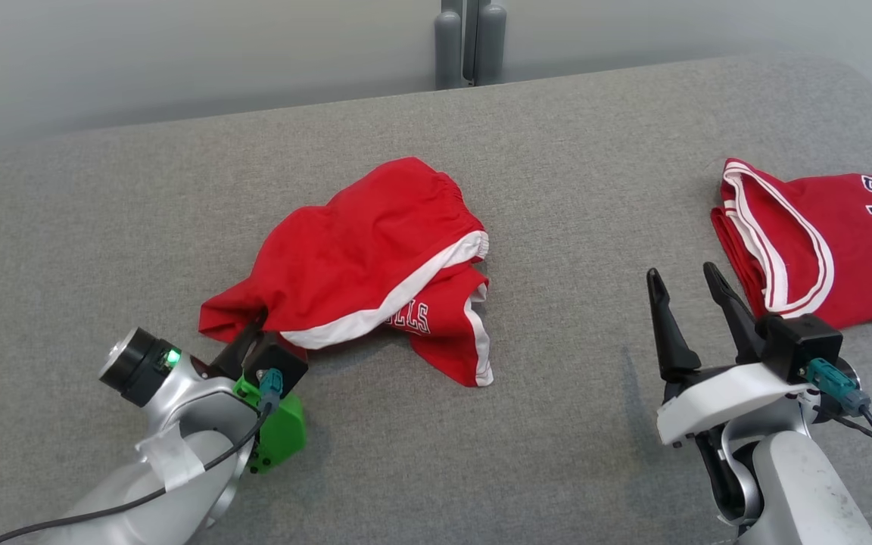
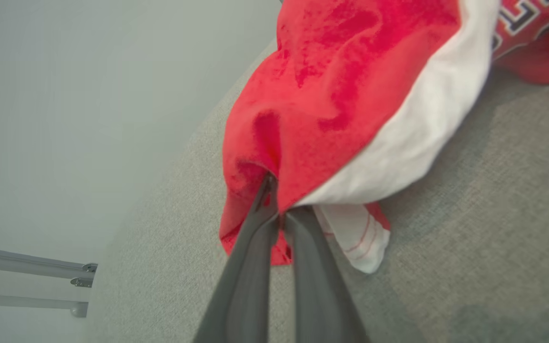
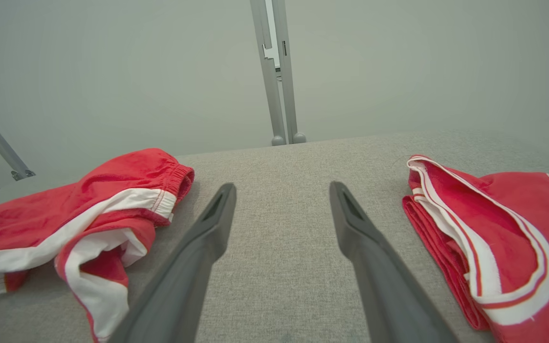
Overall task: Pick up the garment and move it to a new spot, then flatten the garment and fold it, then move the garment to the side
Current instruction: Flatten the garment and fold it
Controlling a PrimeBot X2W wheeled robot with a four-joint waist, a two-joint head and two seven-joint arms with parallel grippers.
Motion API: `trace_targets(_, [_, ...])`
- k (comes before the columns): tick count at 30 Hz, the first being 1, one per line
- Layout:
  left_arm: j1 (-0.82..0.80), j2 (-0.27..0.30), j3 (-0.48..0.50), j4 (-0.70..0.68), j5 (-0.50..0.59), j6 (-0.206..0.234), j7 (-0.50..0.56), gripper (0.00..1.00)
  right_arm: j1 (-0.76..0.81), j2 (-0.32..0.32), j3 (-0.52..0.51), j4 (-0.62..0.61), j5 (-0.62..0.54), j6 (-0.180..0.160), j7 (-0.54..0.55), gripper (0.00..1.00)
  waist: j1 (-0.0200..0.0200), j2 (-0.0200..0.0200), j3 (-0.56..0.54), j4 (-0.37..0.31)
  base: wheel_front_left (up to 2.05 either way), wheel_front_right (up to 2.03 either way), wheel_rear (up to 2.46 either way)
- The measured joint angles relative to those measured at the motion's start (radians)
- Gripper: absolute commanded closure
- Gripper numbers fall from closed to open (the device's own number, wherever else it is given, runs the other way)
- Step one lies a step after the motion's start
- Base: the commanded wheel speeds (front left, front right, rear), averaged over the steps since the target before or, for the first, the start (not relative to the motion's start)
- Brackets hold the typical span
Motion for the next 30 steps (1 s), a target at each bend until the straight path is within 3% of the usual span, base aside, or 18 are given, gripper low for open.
trace_targets(1, [0.003, -0.006, 0.003, 0.007, -0.005, 0.0, -0.011, 0.5, 0.0, 0.0, 0.002, 0.003, 0.0, 0.0, 0.001, 0.0, 0.0, 0.0, -0.002, 0.001, 0.0, 0.0, 0.0])
trace_targets(2, [0.003, -0.006, 0.003, 0.007, -0.005, 0.0, -0.011, 0.05, 0.0, 0.0, 0.002, 0.003, 0.0, 0.0, 0.001, 0.0, 0.0, 0.0, -0.002, 0.001, 0.0, 0.0, 0.0])
trace_targets(3, [0.005, -0.011, 0.008, 0.013, -0.012, 0.0, -0.022, 0.0, -0.001, 0.0, 0.003, 0.006, 0.0, 0.0, 0.001, 0.0, 0.0, 0.0, -0.004, 0.002, 0.0, 0.0, 0.0])
trace_targets(17, [0.122, -0.037, 0.109, -0.03, -0.159, 0.012, -0.132, 0.0, 0.006, 0.0, 0.002, 0.022, -0.001, 0.0, 0.002, 0.0, 0.0, 0.0, -0.035, 0.049, 0.0, 0.0, 0.0])
trace_targets(24, [0.209, -0.097, 0.146, -0.063, -0.275, -0.055, -0.14, 0.0, 0.01, 0.0, 0.005, 0.022, -0.001, 0.0, 0.008, 0.0, 0.0, 0.0, -0.038, 0.059, 0.0, 0.0, 0.0])
trace_targets(30, [0.189, -0.131, 0.175, 0.028, -0.305, -0.068, -0.145, 0.0, 0.003, 0.0, 0.016, 0.016, -0.002, 0.0, 0.014, 0.0, 0.0, 0.0, -0.027, 0.035, 0.0, 0.0, 0.0])
